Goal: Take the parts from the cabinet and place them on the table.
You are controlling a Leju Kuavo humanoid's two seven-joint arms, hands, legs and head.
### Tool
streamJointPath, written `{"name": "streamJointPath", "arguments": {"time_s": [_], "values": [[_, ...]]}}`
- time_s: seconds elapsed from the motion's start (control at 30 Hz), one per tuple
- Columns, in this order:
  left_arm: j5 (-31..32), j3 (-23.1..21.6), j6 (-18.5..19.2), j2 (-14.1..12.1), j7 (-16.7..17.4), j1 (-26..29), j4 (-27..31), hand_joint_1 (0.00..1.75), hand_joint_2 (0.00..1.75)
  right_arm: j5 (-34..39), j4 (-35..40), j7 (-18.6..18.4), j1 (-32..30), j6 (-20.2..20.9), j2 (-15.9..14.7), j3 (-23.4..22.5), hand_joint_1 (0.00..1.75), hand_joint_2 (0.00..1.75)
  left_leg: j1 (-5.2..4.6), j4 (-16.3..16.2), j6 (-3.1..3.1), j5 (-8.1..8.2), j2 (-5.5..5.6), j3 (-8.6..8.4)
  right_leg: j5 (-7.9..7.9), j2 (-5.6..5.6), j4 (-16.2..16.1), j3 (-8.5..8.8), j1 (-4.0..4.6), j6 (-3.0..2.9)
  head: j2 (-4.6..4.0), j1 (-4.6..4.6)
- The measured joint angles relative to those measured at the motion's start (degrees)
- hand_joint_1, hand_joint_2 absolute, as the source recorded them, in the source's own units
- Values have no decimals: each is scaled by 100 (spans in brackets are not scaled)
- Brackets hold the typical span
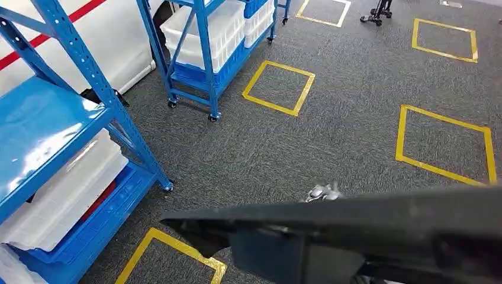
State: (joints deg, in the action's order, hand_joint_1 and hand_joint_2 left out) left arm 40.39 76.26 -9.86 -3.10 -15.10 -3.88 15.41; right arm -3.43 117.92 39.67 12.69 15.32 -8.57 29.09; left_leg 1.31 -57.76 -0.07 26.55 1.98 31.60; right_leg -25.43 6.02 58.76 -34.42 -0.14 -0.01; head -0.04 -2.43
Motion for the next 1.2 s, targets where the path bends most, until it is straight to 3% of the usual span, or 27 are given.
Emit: {"name": "streamJointPath", "arguments": {"time_s": [0.03, 0.07, 0.1, 0.17, 0.2, 0.27, 0.3, 0.33, 0.37, 0.4, 0.5, 0.53, 0.57, 0.6, 0.67, 0.7, 0.73, 0.77, 0.83, 0.87, 0.9, 1.0, 1.03, 1.07, 1.1, 1.13, 1.2], "values": [[0, -13, 0, -7, 0, -8, 0, 0, 175, 18, 28, 0, -55, -7, -13, -46, 175, 175, -4, 8, 23, -14, -47, -16, -41, -99, 51, -3, -20, 5, 0, 0], [2, -37, 0, -33, -2, -11, 0, 0, 175, 33, 70, 2, -91, -13, -33, -105, 175, 175, -12, 26, 57, -13, -84, -26, -160, -294, 205, -77, 7, 24, 0, -15], [4, -61, 0, -55, -4, -6, 0, 0, 175, 37, 107, 4, -106, -17, -59, -172, 175, 175, -27, 25, 84, -9, -153, -24, -375, -428, 569, -266, 3, 48, 0, -33], [19, -85, 2, -70, -17, 2, 0, 0, 175, 24, 144, 4, -212, -46, -92, -259, 175, 175, -55, 24, 105, 6, -282, -20, -755, -535, 1454, -710, -22, 78, 0, -28], [48, -94, 4, -88, -26, 3, 0, 0, 175, -7, 153, 2, -275, -68, -103, -271, 175, 175, -63, 20, 110, 12, -344, -20, -824, -549, 1760, -874, -29, 85, 0, -33], [70, -131, 15, -116, -35, -7, 0, 0, 175, -31, 188, 0, -351, -76, -133, -292, 175, 175, -73, 19, 105, 38, -462, -39, -540, -576, 1488, -759, -29, 70, 0, -33], [85, -138, 48, -120, -42, -16, 0, 0, 175, -22, 210, 0, -373, -74, -144, -321, 175, 175, -77, 19, 97, 53, -509, -62, -279, -607, 1001, -497, -23, 46, 0, -31], [98, -153, 94, -131, -52, -20, 0, 0, 175, -9, 240, 0, -395, -74, -151, -354, 175, 175, -77, 19, 81, 71, -550, -88, -48, -692, 457, -202, -8, 12, 0, -33], [98, -168, 144, -138, -70, -17, 0, 0, 175, -2, 271, 0, -420, -74, -162, -384, 175, 175, -83, 21, 58, 88, -580, -113, -27, -967, 27, 9, 43, -39, 0, -33], [101, -179, 186, -144, -87, -12, 0, 0, 175, -2, 295, 2, -441, -72, -166, -411, 175, 175, -120, 5, 17, 114, -611, -112, -35, -977, -10, 24, 97, -69, 0, -24], [109, -216, 225, -149, -92, -15, 0, 0, 175, -68, 367, 2, -549, -83, -181, -467, 175, 175, -109, 48, -52, 130, -750, -160, -35, -791, -13, 1, 116, -128, 0, -26], [114, -221, 227, -149, -85, -21, 0, 0, 175, -158, 409, 2, -591, -112, -183, -469, 175, 175, -117, 35, -95, 170, -748, -174, 2, -733, -86, 49, 51, -175, 0, -20], [118, -223, 236, -162, -76, -22, 0, 0, 175, -298, 468, 7, -636, -179, -186, -467, 175, 175, -86, -96, -118, 274, -478, -141, 14, -703, -124, 80, 45, -197, 0, -24], [127, -223, 247, -166, -63, -13, 0, 0, 175, -444, 509, 7, -650, -287, -186, -432, 175, 175, -81, -405, -118, 478, -328, -7, 13, -672, -124, 83, 42, -232, 0, -13], [153, -223, 284, -234, -33, 31, -2, 0, 175, -720, 522, 2, -675, -755, -208, -222, 175, 175, -79, -1369, -139, 924, -243, 463, 4, -555, -121, 81, 50, -257, 0, -9], [153, -223, 284, -262, -13, 47, -6, 0, 175, -793, 511, -2, -665, -987, -234, -58, 175, 175, -78, -1756, -149, 1017, -241, 673, 2, -489, -115, 79, 56, -261, 0, -2], [153, -223, 284, -297, 2, 49, -11, 0, 175, -833, 500, -2, -660, -1163, -269, 126, 175, 175, -77, -1859, -150, 970, -239, 753, 2, -425, -109, 82, 56, -261, 0, -7], [153, -223, 284, -328, 4, 44, -13, 0, 175, -853, 498, -2, -657, -1224, -288, 269, 175, 175, -73, -1643, -152, 754, -234, 684, -4, -357, -100, 95, 52, -256, 0, -4], [153, -223, 284, -378, 9, 41, -15, 0, 175, -859, 494, -2, -642, -1239, -314, 455, 175, 175, -50, -684, -153, 180, -159, 265, -33, -247, -63, 128, 39, -229, 0, -4], [153, -223, 282, -387, 13, 45, -18, 0, 175, -857, 492, -2, -622, -1257, -330, 510, 175, 175, -20, -172, -150, -8, 34, 57, -61, -194, -22, 125, 29, -200, 0, -4], [153, -223, 271, -398, 24, 36, -20, 0, 175, -848, 483, 0, -588, -1274, -341, 558, 175, 175, -23, -67, -156, 90, 212, 10, -81, -142, 29, 78, 60, -168, 0, -7], [37, -207, 102, -407, 92, 5, -26, 0, 175, -842, 461, -2, -539, -1270, -380, 731, 175, 175, -64, -79, -60, 74, 94, 17, -33, 2, 15, 19, 0, -77, 0, -7], [-59, -181, -7, -387, 118, -17, -33, 0, 175, -815, 461, -2, -514, -1173, -387, 803, 175, 175, -25, -16, -1, 36, 28, 0, -36, 47, 25, 5, 38, -33, 0, -13], [-174, -125, -148, -376, 127, -42, -35, 0, 175, -753, 459, -4, -486, -1050, -387, 887, 175, 175, -27, 19, 37, 11, -32, -22, -114, -112, 102, -3, 14, -42, 0, -19], [-266, -63, -261, -347, 127, -39, -37, 0, 175, -663, 446, -2, -405, -938, -387, 957, 175, 175, -32, 31, 72, 7, -87, -22, -291, -332, 358, -126, 19, -21, 0, -61], [-348, 17, -379, -313, 127, -30, -39, 0, 175, -569, 413, -7, -326, -840, -385, 1021, 175, 175, -44, 30, 77, 7, -149, -17, -513, -455, 770, -320, 10, 8, 0, -66], [-468, 138, -547, -245, 136, -5, -52, 0, 175, -415, 356, -4, -260, -688, -380, 1104, 175, 175, -69, 28, 99, 23, -290, -15, -873, -552, 1662, -756, -21, 54, 0, -66]]}}
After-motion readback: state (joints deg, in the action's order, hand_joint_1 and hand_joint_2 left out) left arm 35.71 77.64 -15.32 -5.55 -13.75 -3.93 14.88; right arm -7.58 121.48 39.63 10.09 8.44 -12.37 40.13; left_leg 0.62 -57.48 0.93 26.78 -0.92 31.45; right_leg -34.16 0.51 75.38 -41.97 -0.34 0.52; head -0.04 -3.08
